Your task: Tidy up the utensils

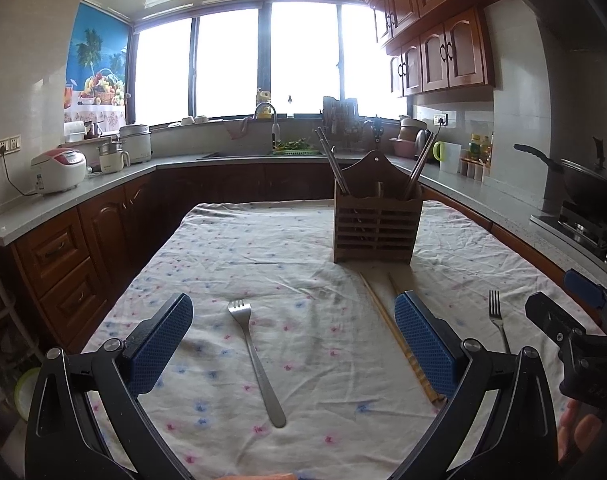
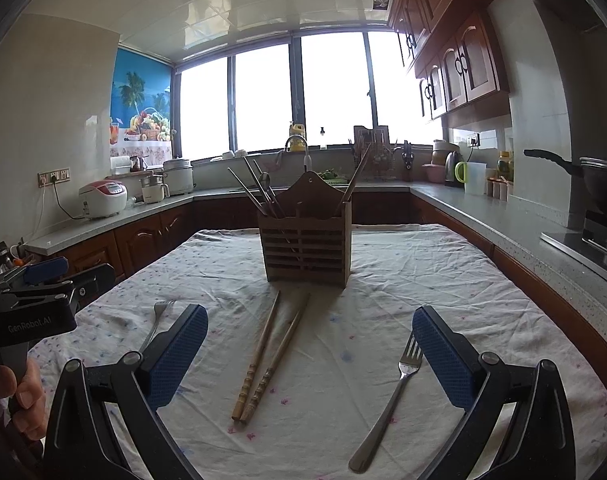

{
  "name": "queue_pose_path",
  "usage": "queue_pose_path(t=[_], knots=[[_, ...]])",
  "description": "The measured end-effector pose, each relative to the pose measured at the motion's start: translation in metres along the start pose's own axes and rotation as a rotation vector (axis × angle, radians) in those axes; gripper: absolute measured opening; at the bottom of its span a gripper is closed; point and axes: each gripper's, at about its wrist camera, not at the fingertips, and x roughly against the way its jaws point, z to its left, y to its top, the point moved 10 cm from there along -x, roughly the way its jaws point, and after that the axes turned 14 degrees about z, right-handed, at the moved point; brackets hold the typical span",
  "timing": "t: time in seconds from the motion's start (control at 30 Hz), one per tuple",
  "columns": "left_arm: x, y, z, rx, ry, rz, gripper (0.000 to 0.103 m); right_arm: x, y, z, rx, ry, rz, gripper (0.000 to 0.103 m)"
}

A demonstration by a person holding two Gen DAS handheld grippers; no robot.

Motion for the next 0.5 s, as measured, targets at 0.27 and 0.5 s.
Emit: queue_pose_path(t=[0.27,0.5], knots=[[-0.0012,-0.0003,-0.0028,-0.008,-0.008,0.003,0.103,-0.0018,-0.0001,0.0008,0.004,-0.001,0.004,0.103],[-0.0009,-0.0005,-0.0028,-0.007,-0.005,0.001,0.103,-0.0018,0.0004,0.0008,0.003,0.000,0.004,0.103]])
